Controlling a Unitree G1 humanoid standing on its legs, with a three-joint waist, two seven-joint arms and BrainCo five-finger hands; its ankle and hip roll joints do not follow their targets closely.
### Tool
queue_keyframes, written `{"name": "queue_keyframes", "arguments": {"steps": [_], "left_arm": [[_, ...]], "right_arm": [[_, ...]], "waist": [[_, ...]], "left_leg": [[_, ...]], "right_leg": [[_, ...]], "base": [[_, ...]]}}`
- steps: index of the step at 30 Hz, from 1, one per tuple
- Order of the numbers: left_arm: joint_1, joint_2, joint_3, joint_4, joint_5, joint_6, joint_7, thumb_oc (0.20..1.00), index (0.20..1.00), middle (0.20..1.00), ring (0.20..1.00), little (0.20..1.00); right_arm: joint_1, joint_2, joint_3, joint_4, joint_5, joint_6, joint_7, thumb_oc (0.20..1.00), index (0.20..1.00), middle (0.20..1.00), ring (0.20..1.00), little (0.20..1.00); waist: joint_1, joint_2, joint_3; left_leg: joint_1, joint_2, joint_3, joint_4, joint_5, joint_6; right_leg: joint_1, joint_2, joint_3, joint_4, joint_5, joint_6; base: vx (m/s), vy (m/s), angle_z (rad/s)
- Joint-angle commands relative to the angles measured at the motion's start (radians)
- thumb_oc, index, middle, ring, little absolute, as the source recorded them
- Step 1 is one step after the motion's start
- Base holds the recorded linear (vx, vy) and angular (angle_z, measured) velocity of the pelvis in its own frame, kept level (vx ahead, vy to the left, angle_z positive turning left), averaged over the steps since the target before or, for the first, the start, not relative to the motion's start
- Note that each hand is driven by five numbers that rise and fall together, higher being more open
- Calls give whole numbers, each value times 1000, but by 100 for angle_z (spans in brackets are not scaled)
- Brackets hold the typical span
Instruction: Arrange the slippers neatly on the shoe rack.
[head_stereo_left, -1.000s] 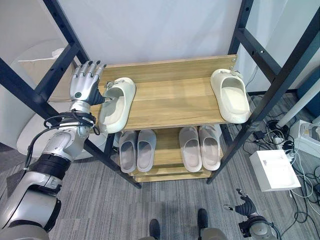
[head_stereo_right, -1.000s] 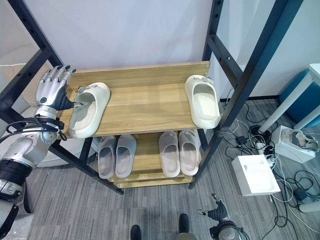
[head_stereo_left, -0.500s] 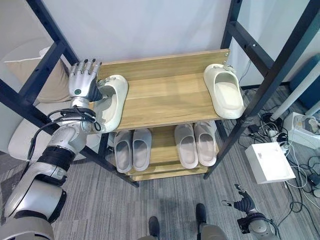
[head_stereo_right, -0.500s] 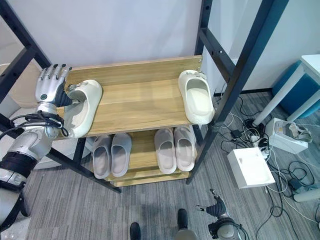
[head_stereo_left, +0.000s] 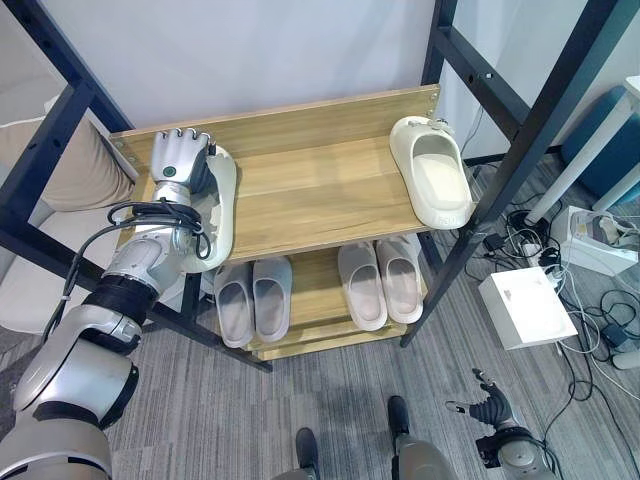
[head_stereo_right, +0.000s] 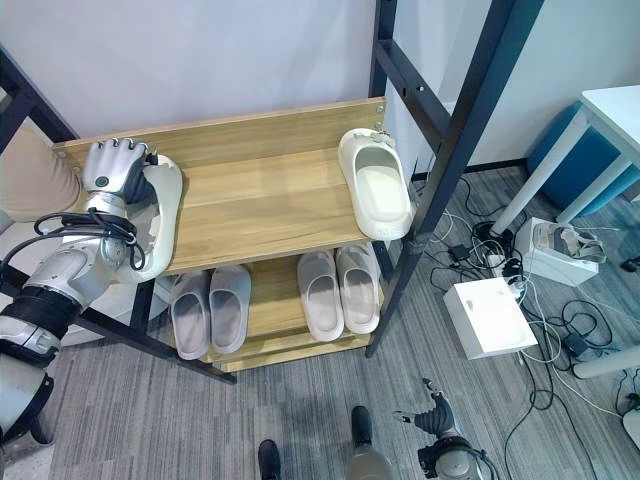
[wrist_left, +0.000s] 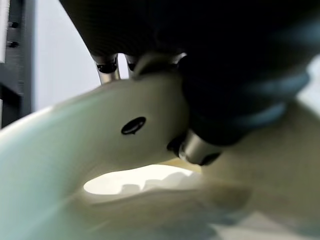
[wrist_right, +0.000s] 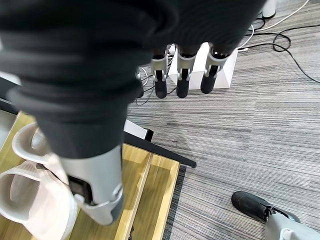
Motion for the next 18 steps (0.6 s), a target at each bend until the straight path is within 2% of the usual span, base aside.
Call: {"name": "queue_keyframes", "arguments": {"steps": [1, 5, 6, 10, 13, 15, 18], "left_arm": [[-127, 17, 0, -11, 58, -14, 9, 200, 200, 200, 200, 200], [-126, 10, -10, -43, 76, -25, 0, 200, 200, 200, 200, 200], [-136, 15, -18, -100, 89, -36, -12, 200, 200, 200, 200, 200], [-186, -24, -58, -154, 113, -59, -24, 200, 200, 200, 200, 200], [-232, -56, -89, -143, 113, -64, -28, 200, 200, 200, 200, 200], [-313, -115, -147, -84, 98, -61, -33, 200, 200, 200, 200, 200], [-326, -143, -148, -59, 91, -59, -26, 200, 200, 200, 200, 200]], "right_arm": [[-31, -19, 18, -20, 15, -45, -21, 1000, 1000, 1000, 1000, 1000], [-31, -22, 16, -15, 22, -46, -15, 1000, 1000, 1000, 1000, 1000], [-33, -23, 14, -13, 29, -46, -12, 1000, 1000, 1000, 1000, 1000], [-39, -24, 21, -7, 40, -42, -7, 1000, 1000, 1000, 1000, 1000], [-44, -26, 22, -5, 48, -43, -6, 1000, 1000, 1000, 1000, 1000], [-49, -35, 26, -7, 59, -45, -8, 1000, 1000, 1000, 1000, 1000], [-46, -53, 12, -45, 47, -45, -25, 1000, 1000, 1000, 1000, 1000]], "waist": [[-8, -10, 10], [-8, -7, 7], [-7, -5, 5], [-13, -1, -1], [-18, 2, -2], [-38, 11, -7], [-44, 15, -5]], "left_leg": [[72, -4, -34, -1, -79, -11], [74, -3, -36, -1, -77, -13], [74, -3, -38, -1, -76, -14], [75, -3, -40, -1, -74, -15], [76, -2, -38, -1, -73, -16], [78, 1, -25, -1, -71, -18], [77, 4, -16, -1, -70, -19]], "right_leg": [[88, -20, -42, 2, -109, 79], [94, -21, -50, 2, -112, 79], [98, -21, -54, 2, -112, 78], [103, -20, -56, 2, -113, 76], [103, -20, -54, 2, -112, 76], [100, -16, -43, 2, -111, 75], [93, -14, -36, 2, -112, 74]], "base": [[0, 0, 0], [0, 0, 0], [0, 0, 0], [-13, -14, 2], [-3, -10, 0], [-2, -40, -1], [5, -32, -6]]}}
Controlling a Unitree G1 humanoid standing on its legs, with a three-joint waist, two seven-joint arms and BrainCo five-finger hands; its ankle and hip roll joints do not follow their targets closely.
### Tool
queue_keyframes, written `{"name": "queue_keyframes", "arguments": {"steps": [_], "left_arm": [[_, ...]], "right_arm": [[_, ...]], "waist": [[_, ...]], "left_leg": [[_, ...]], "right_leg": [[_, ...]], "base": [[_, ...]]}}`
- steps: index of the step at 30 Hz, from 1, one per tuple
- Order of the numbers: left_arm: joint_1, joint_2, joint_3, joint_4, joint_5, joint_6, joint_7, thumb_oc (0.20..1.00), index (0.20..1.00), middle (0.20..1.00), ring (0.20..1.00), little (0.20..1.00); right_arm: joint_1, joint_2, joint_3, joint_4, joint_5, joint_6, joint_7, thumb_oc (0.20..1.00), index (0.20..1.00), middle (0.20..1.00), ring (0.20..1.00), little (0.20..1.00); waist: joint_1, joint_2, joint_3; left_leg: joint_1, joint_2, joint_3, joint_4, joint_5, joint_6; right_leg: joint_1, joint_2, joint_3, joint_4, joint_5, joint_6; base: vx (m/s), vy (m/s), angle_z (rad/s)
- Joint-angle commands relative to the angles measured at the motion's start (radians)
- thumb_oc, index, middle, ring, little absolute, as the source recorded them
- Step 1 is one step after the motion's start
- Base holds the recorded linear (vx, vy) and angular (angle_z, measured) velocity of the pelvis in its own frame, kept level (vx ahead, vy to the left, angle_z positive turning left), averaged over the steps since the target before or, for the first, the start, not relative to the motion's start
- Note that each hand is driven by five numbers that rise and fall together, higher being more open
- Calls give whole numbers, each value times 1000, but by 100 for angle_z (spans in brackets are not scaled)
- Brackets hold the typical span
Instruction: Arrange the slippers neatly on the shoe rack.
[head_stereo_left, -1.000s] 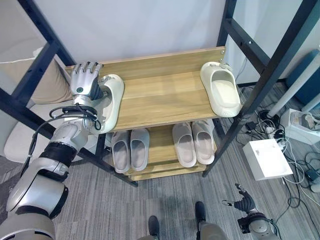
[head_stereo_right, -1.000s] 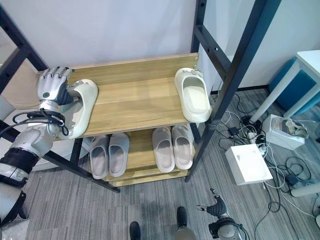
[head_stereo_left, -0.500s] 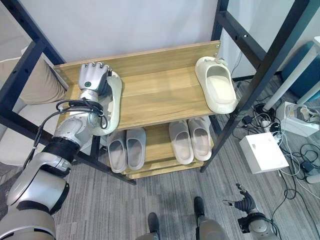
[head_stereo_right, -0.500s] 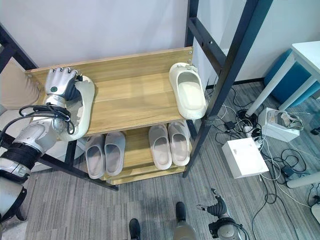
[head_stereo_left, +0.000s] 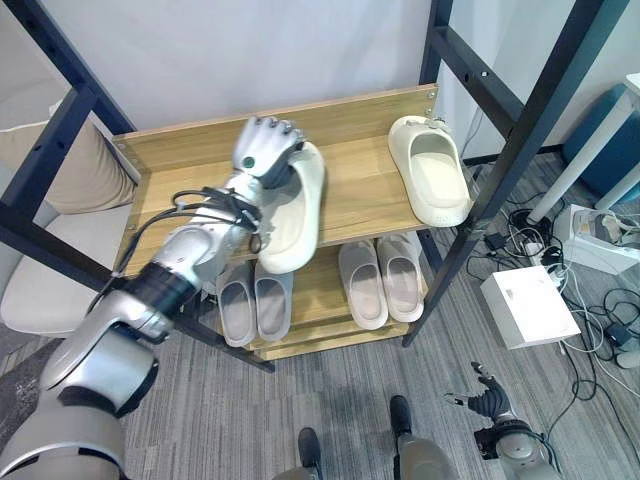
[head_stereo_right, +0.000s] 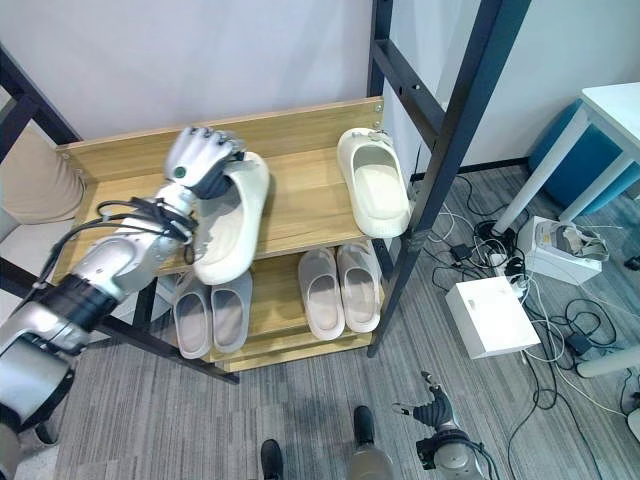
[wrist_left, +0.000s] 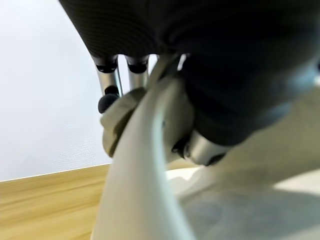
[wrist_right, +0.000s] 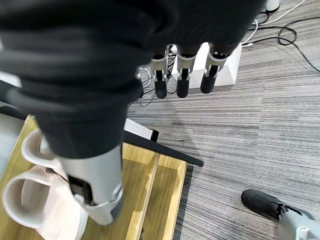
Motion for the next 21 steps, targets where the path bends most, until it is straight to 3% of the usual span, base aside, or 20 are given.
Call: {"name": "queue_keyframes", "arguments": {"steps": [1, 9, 17, 18, 19, 20, 21], "left_arm": [[-216, -62, 48, 179, -15, 25, 34, 200, 200, 200, 200, 200], [-313, -42, -22, 361, -58, 48, 52, 200, 200, 200, 200, 200], [-338, -98, -40, 570, -97, 76, 43, 200, 200, 200, 200, 200], [-340, -113, -32, 590, -114, 79, 44, 416, 416, 416, 416, 416], [-340, -114, -32, 591, -114, 79, 45, 548, 548, 548, 548, 548], [-341, -120, -32, 602, -117, 81, 43, 1000, 1000, 1000, 1000, 1000], [-345, -134, -33, 615, -125, 82, 37, 1000, 1000, 1000, 1000, 1000]], "right_arm": [[-4, -64, 16, -77, 8, -31, -24, 1000, 1000, 1000, 1000, 1000], [-2, -78, -5, -100, 17, -38, -53, 1000, 1000, 1000, 1000, 1000], [6, -75, -9, -99, 26, -40, -77, 1000, 1000, 1000, 1000, 1000], [8, -68, -1, -99, 23, -38, -79, 1000, 1000, 1000, 1000, 1000], [8, -68, -2, -99, 23, -38, -79, 1000, 1000, 1000, 1000, 1000], [7, -65, 2, -97, 22, -37, -80, 1000, 1000, 1000, 1000, 1000], [7, -64, 3, -96, 23, -35, -79, 1000, 1000, 1000, 1000, 1000]], "waist": [[-37, 3, -21], [-87, 17, -9], [-125, 27, 4], [-127, 29, 6], [-127, 29, 7], [-127, 29, 6], [-126, 30, 7]], "left_leg": [[52, 5, -1, -1, -69, -21], [43, 20, 44, -1, -63, -30], [34, 24, 61, -1, -63, -35], [37, 23, 62, -1, -64, -35], [37, 24, 62, -1, -65, -35], [39, 24, 62, -1, -65, -35], [42, 24, 61, -1, -65, -35]], "right_leg": [[59, -10, -23, 1, -108, 74], [16, 3, 18, 1, -94, 73], [-3, 8, 35, 1, -95, 71], [-2, 8, 37, 1, -98, 69], [-1, 8, 37, 1, -98, 69], [0, 8, 36, 1, -99, 69], [3, 8, 34, 1, -100, 69]], "base": [[12, -22, -10], [10, -24, -23], [21, -13, -11], [0, 0, 0], [0, 0, 0], [0, 0, 0], [0, 0, 0]]}}
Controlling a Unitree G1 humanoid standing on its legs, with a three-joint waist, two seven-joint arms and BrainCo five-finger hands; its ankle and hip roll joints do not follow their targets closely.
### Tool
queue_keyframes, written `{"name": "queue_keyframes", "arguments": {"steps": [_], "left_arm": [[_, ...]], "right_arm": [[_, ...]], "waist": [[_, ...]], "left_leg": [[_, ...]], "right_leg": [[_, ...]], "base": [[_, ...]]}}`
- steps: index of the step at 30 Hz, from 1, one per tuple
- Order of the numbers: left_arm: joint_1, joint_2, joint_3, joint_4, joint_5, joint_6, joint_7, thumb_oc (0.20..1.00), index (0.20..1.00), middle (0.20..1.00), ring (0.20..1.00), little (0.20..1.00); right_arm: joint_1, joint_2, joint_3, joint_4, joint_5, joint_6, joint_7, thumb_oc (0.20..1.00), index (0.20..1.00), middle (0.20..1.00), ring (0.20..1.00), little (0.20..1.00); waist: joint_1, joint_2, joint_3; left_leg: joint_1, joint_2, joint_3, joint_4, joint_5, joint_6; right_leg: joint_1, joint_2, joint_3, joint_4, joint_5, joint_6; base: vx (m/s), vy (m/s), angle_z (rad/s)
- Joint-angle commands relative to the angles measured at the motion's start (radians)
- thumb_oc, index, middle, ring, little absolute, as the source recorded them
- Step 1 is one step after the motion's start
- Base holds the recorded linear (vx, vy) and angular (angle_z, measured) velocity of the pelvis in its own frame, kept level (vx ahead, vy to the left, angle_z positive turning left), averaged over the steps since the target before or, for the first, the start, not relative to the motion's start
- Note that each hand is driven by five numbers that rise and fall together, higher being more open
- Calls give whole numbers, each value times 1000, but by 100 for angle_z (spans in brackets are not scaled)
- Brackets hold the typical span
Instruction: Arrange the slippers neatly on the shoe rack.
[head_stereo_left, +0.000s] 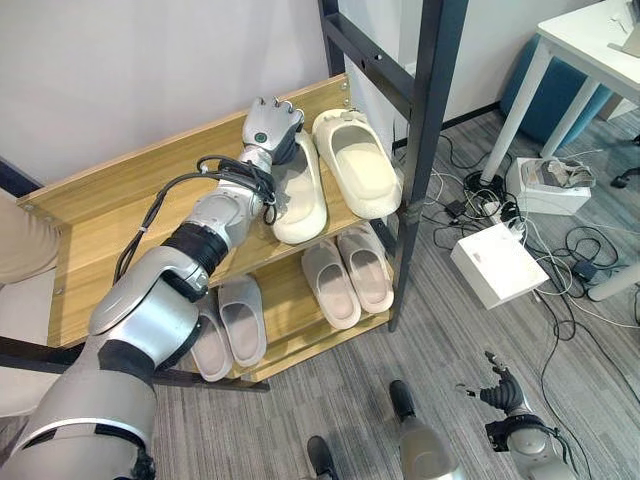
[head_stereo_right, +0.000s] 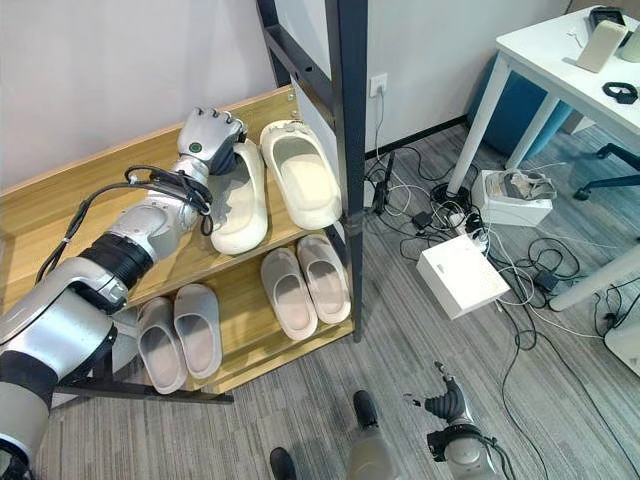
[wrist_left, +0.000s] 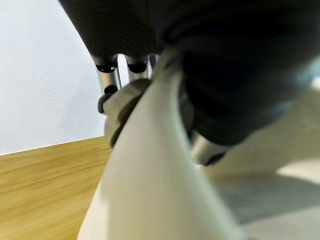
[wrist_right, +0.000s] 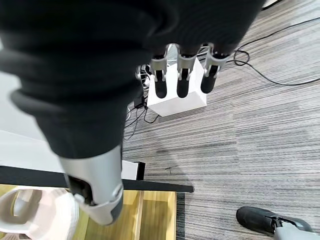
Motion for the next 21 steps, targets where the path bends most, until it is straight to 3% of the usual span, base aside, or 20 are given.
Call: {"name": "queue_keyframes", "arguments": {"steps": [1, 12, 21], "left_arm": [[-148, -16, 38, 168, -48, 40, -7, 1000, 1000, 1000, 1000, 1000], [-120, 21, 97, -106, -12, 31, -67, 1000, 1000, 1000, 1000, 1000], [-59, 41, 153, -225, -3, 25, -81, 1000, 1000, 1000, 1000, 1000]], "right_arm": [[-13, -11, 7, -30, 17, -33, -19, 1000, 1000, 1000, 1000, 1000], [-5, 18, -1, -21, 26, -9, 20, 1000, 1000, 1000, 1000, 1000], [-12, 29, 14, -11, 23, 6, 38, 1000, 1000, 1000, 1000, 1000]], "waist": [[-13, -31, 20], [55, -41, 9], [83, -49, 0]], "left_leg": [[63, 16, -36, 0, -45, -29], [78, 7, -97, 0, -45, -21], [80, 3, -115, 0, -44, -19]], "right_leg": [[82, -10, -57, 1, -115, 72], [148, -17, -119, 1, -139, 64], [164, -21, -140, 1, -142, 61]], "base": [[0, 0, 0], [-1, -13, 15], [-9, 3, 11]]}}
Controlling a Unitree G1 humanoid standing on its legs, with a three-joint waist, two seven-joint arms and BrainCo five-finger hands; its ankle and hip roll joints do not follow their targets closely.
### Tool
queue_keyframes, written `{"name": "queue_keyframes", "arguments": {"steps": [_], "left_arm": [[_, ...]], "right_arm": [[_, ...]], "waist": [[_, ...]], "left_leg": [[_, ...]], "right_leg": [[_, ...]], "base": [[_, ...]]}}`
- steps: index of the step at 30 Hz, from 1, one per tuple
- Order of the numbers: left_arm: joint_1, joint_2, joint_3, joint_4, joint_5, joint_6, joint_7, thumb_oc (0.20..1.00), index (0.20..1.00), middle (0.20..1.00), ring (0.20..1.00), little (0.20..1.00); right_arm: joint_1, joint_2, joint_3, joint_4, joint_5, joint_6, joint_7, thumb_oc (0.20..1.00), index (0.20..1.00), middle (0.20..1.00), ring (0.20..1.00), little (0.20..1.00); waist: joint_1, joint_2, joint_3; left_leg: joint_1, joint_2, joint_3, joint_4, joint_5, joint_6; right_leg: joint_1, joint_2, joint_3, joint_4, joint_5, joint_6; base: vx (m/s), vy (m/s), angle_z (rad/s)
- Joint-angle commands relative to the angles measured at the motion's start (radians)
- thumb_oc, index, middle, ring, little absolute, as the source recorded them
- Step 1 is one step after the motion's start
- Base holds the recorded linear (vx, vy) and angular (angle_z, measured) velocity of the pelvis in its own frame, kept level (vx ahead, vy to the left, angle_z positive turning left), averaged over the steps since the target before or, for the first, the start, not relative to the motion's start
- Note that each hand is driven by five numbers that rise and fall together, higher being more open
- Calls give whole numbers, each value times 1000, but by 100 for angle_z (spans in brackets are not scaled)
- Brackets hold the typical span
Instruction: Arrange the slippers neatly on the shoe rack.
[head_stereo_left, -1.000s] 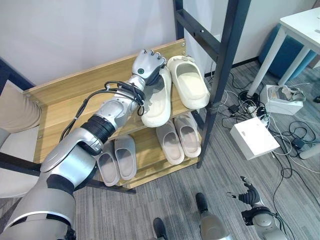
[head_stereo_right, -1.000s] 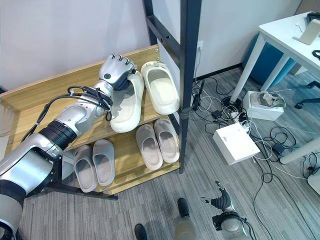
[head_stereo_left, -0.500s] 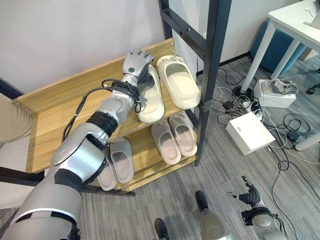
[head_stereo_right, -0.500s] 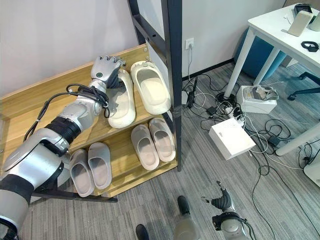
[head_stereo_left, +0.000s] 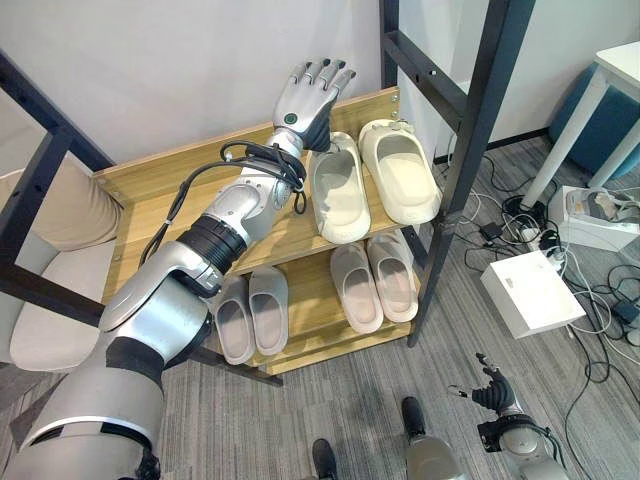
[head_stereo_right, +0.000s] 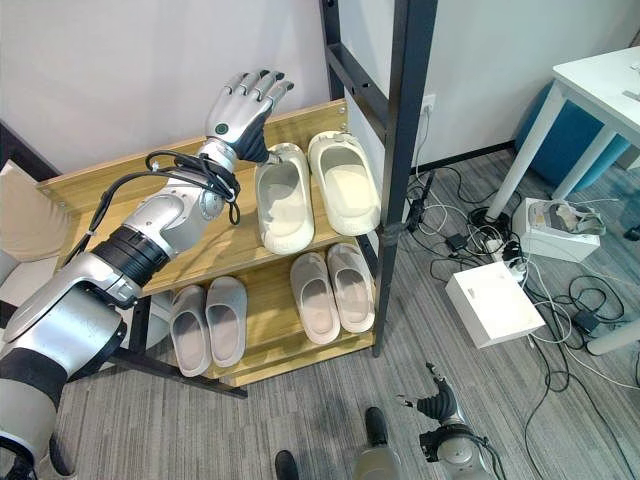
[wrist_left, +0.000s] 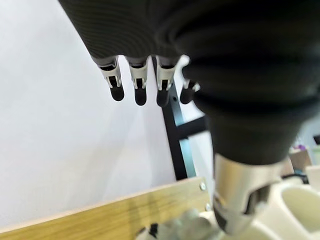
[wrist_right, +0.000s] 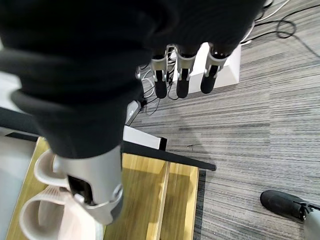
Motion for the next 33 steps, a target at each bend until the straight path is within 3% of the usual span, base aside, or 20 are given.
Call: {"name": "queue_keyframes", "arguments": {"steps": [1, 3, 5, 7, 9, 10, 12, 16, 20, 26, 33], "left_arm": [[-42, 66, 114, 0, 12, -4, 10, 1000, 1000, 1000, 1000, 1000], [-1, 88, 163, -84, -25, -27, 20, 1000, 1000, 1000, 1000, 1000], [120, 76, 273, -184, -163, -85, 32, 1000, 1000, 1000, 1000, 1000], [355, -15, 416, -318, -570, -206, -11, 1000, 1000, 1000, 1000, 1000], [399, -27, 425, -346, -643, -225, -35, 1000, 1000, 1000, 1000, 1000], [472, -67, 426, -392, -806, -257, -66, 1000, 1000, 1000, 1000, 1000], [519, -115, 408, -393, -938, -268, -89, 1000, 1000, 1000, 1000, 1000], [560, -148, 377, -366, -1037, -253, -120, 1000, 1000, 1000, 1000, 1000], [599, -194, 317, -384, -1248, -234, -184, 1000, 1000, 1000, 1000, 1000], [569, -232, 264, -387, -1310, -212, -196, 1000, 1000, 1000, 1000, 1000], [492, -337, 212, -268, -1302, -203, -164, 1000, 1000, 1000, 1000, 1000]], "right_arm": [[4, 17, -9, -13, 19, -7, 4, 1000, 1000, 1000, 1000, 1000], [8, 20, -18, -13, 23, -5, 8, 1000, 1000, 1000, 1000, 1000], [11, 35, -17, -11, 18, 3, 12, 1000, 1000, 1000, 1000, 1000], [8, 70, -20, 7, 7, 21, 14, 1000, 1000, 1000, 1000, 1000], [10, 74, -17, 12, 4, 24, 18, 1000, 1000, 1000, 1000, 1000], [10, 84, -11, 16, 9, 29, 22, 1000, 1000, 1000, 1000, 1000], [5, 86, -4, 28, 19, 30, 26, 1000, 1000, 1000, 1000, 1000], [-10, 83, 10, 43, 30, 33, 31, 1000, 1000, 1000, 1000, 1000], [-32, 82, 38, 49, 34, 53, 39, 1000, 1000, 1000, 1000, 1000], [-43, 90, 65, 41, 29, 67, 42, 1000, 1000, 1000, 1000, 1000], [-64, 99, 102, 48, 28, 73, 32, 1000, 1000, 1000, 1000, 1000]], "waist": [[12, -57, 1], [23, -60, 0], [31, -58, -2], [52, -58, -6], [53, -55, -7], [59, -54, -8], [61, -55, -8], [60, -56, -8], [61, -53, -11], [56, -52, -16], [40, -49, -22]], "left_leg": [[55, -2, -29, -1, -56, -15], [55, -3, -34, -1, -56, -14], [55, -5, -38, -1, -54, -12], [56, -9, -43, -1, -50, -10], [58, -9, -44, -1, -50, -10], [57, -9, -46, -1, -49, -10], [57, -9, -48, -1, -47, -9], [58, -10, -49, -1, -47, -10], [56, -12, -51, -1, -46, -10], [58, -11, -50, -1, -46, -9], [65, -10, -43, -1, -47, -10]], "right_leg": [[92, -18, -54, 1, -130, 66], [95, -20, -58, 1, -130, 66], [97, -23, -64, 1, -130, 64], [101, -26, -72, 1, -128, 60], [104, -27, -73, 1, -128, 60], [107, -28, -75, 1, -128, 60], [108, -29, -77, 1, -128, 59], [111, -28, -80, 1, -129, 59], [110, -30, -82, 1, -127, 61], [111, -29, -80, 1, -129, 61], [111, -28, -71, 1, -132, 61]], "base": [[-23, 10, 3], [-19, 7, 7], [-23, 12, 13], [-15, 34, 9], [-4, 27, 5], [-10, 20, 9], [-6, 16, 6], [1, 7, 3], [0, 0, 0], [0, 0, 0], [0, 0, 0]]}}
